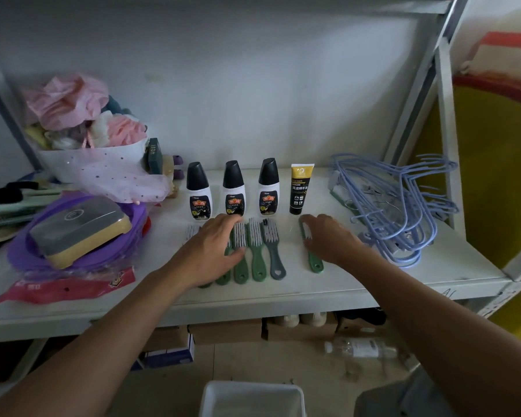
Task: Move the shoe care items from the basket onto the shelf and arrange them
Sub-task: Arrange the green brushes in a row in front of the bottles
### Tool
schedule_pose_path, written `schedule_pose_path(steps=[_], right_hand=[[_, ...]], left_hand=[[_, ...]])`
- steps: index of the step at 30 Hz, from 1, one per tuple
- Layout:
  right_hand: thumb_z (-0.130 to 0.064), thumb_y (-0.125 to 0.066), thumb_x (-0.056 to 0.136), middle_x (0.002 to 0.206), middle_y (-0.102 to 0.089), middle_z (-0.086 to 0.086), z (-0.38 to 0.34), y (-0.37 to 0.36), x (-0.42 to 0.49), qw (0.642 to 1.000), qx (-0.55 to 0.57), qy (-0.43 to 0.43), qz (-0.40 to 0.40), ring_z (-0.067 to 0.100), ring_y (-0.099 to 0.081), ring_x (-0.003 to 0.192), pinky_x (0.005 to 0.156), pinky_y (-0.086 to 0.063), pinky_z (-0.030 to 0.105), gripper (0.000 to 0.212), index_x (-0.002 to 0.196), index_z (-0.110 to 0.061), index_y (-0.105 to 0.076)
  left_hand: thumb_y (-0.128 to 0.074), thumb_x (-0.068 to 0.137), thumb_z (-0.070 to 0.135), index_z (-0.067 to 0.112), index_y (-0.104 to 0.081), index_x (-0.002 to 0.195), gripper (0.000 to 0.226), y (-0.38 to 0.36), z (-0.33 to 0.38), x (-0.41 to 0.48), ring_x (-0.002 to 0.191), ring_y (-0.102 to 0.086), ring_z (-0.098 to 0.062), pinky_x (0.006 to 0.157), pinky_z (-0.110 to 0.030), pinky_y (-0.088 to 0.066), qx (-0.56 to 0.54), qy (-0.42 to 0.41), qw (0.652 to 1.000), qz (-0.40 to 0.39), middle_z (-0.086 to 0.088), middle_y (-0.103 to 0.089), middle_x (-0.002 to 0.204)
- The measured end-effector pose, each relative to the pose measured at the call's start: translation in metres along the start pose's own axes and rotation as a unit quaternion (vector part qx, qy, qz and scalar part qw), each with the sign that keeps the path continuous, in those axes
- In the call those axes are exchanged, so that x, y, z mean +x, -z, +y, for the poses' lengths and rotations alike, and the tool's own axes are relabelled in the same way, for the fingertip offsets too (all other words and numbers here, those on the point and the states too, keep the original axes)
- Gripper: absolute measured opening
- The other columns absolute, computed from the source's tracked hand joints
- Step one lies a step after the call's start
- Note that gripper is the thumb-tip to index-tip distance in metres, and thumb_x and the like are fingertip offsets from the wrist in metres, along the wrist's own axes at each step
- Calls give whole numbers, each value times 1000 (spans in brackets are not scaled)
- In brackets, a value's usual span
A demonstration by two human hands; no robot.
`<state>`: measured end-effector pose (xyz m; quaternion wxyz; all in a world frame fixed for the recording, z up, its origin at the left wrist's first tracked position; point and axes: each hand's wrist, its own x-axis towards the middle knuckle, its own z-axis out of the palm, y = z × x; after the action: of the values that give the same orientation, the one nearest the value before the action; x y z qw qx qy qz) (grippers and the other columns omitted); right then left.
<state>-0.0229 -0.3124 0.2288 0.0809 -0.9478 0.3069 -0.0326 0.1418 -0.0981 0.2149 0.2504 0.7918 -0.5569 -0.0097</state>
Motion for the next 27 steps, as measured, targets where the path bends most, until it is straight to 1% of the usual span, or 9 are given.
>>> schedule_pose_path(steps=[2, 5, 10, 12, 14, 16, 18, 23, 27], right_hand=[[-20, -59, 97, 123, -59, 11, -2, -1, 2, 1000, 29, 11, 2, 27, -61, 107, 85, -53, 35, 51, 145, -23, -43], [-20, -62, 95, 125, -61, 10, -5, -2, 6, 997, 69, 22, 7, 25, -61, 105, 77, -47, 28, 50, 143, -25, -48], [-19, -62, 94, 127, -63, 10, -12, -2, 8, 994, 97, 40, 4, 27, -63, 109, 82, -51, 32, 44, 137, -24, -54], [-18, -62, 94, 123, -65, 8, -14, -3, 9, 992, 112, 50, 1, 25, -64, 109, 79, -50, 28, 37, 131, -21, -59], [-17, -62, 94, 120, -67, 7, -16, -3, 11, 991, 120, 52, -1, 24, -65, 107, 78, -51, 27, 35, 129, -20, -60], [-18, -64, 93, 121, -67, 7, -19, -4, 12, 991, 121, 51, -3, 24, -65, 107, 83, -54, 31, 39, 131, -21, -59], [-18, -66, 91, 120, -67, 8, -21, -5, 13, 991, 125, 51, -3, 24, -65, 106, 85, -56, 34, 41, 131, -22, -59], [-21, -68, 89, 124, -64, 10, -23, -5, 15, 993, 108, 36, -6, 26, -63, 106, 81, -55, 34, 48, 135, -22, -54], [-21, -70, 87, 124, -62, 11, -25, -4, 13, 995, 98, 23, -8, 25, -63, 103, 72, -49, 29, 53, 137, -22, -52]], left_hand=[[-59, 96, 44, 25, -31, 150, 64, 0, -2, 0, 132, -41, -11, 109, -36, -41, 5, -3, 1000, 2, 5, -40, 149], [-60, 96, 45, 25, -31, 150, 64, -1, -3, 0, 126, -44, -10, 105, -34, -42, 9, -5, 1000, 3, 5, -40, 149], [-60, 96, 42, 24, -31, 151, 65, -1, -4, -1, 136, -37, -10, 109, -30, -36, 11, -8, 1000, 9, 5, -39, 151], [-62, 96, 38, 24, -32, 150, 64, 0, -4, -1, 134, -37, -8, 108, -30, -37, 11, -7, 1000, 14, 5, -41, 148], [-63, 95, 36, 25, -33, 148, 62, 1, -4, -1, 129, -39, -6, 103, -28, -39, 9, -7, 1000, 18, 5, -43, 145], [-63, 95, 36, 25, -34, 147, 61, 1, -5, -2, 127, -39, -5, 98, -25, -38, 10, -7, 1000, 19, 5, -44, 144], [-63, 95, 36, 25, -33, 148, 62, 1, -6, -2, 128, -39, -6, 97, -24, -37, 13, -6, 1000, 18, 5, -43, 145], [-64, 95, 35, 23, -33, 148, 63, 1, -6, -2, 131, -40, -9, 99, -24, -36, 12, -5, 1000, 21, 3, -43, 146], [-64, 94, 35, 22, -34, 148, 63, 1, -6, -3, 131, -40, -9, 105, -28, -39, 8, -4, 1000, 21, 2, -44, 145]])
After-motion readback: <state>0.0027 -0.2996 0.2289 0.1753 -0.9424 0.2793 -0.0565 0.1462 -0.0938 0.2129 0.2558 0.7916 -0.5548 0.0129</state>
